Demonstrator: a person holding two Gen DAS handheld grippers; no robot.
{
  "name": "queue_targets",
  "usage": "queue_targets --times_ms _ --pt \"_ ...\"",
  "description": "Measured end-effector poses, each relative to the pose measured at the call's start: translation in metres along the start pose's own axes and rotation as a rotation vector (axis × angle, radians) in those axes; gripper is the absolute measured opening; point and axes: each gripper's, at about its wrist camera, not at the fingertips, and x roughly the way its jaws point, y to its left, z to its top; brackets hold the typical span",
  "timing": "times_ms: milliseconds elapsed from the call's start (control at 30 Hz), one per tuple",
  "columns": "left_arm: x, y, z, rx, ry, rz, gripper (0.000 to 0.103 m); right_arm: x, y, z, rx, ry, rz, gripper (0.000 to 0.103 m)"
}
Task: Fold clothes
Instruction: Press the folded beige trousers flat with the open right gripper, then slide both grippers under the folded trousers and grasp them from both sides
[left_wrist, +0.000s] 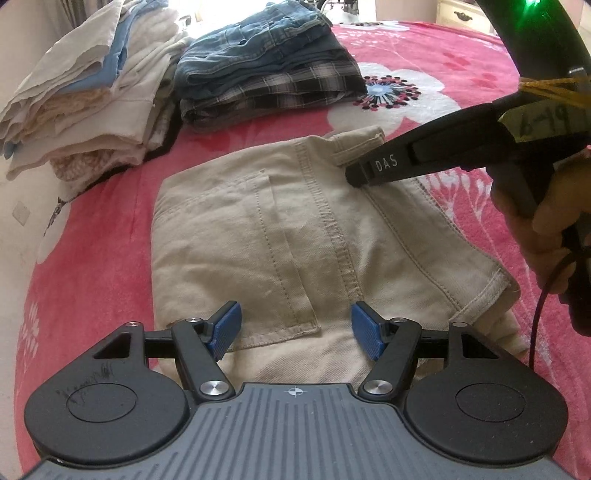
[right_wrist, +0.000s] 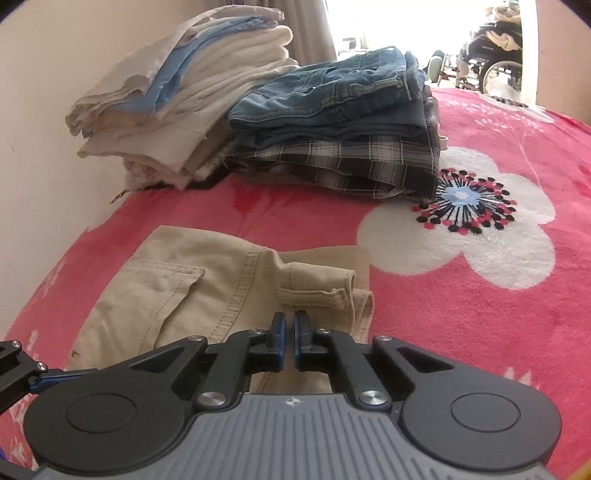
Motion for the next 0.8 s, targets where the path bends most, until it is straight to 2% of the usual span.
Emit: queue_targets --times_ms 67,167,300,467,567,667,733,800 --pt "0.000 0.000 0.000 -0.003 -0.001 -0.001 0.067 -0.003 0.000 0.002 0.010 0.003 0.000 0.002" --pt "0.000 0.001 0.000 -0.008 -0.005 -0.007 0.067 -0.026 -0.001 0.004 0.036 -0.025 0.017 0.012" --pt "0.001 0.006 0.000 -0.029 -0.002 -0.027 0.067 -0.058 -0.003 -0.001 0.076 -0.050 0.070 0.012" --pt "0.003 0.005 0.000 -0.039 -0.006 -0.028 0.068 -0.037 -0.004 -0.022 0.042 0.067 -0.017 0.012" --pt "0.001 0.007 -0.001 -0.030 -0.020 -0.030 0.068 -0.057 -0.009 -0.017 0.083 0.024 0.016 0.016" --pt "-0.010 0.014 -0.003 -0.026 -0.076 -0.039 0.068 -0.090 -0.003 -0.014 0.058 -0.030 0.076 0.016" --pt "-0.018 0.023 -0.007 -0.028 -0.113 -0.063 0.068 -0.111 0.005 -0.016 0.030 -0.045 0.134 0.016" --pt "-0.023 0.029 -0.012 -0.037 -0.112 -0.114 0.068 -0.120 0.015 -0.026 -0.019 -0.027 0.178 0.016"
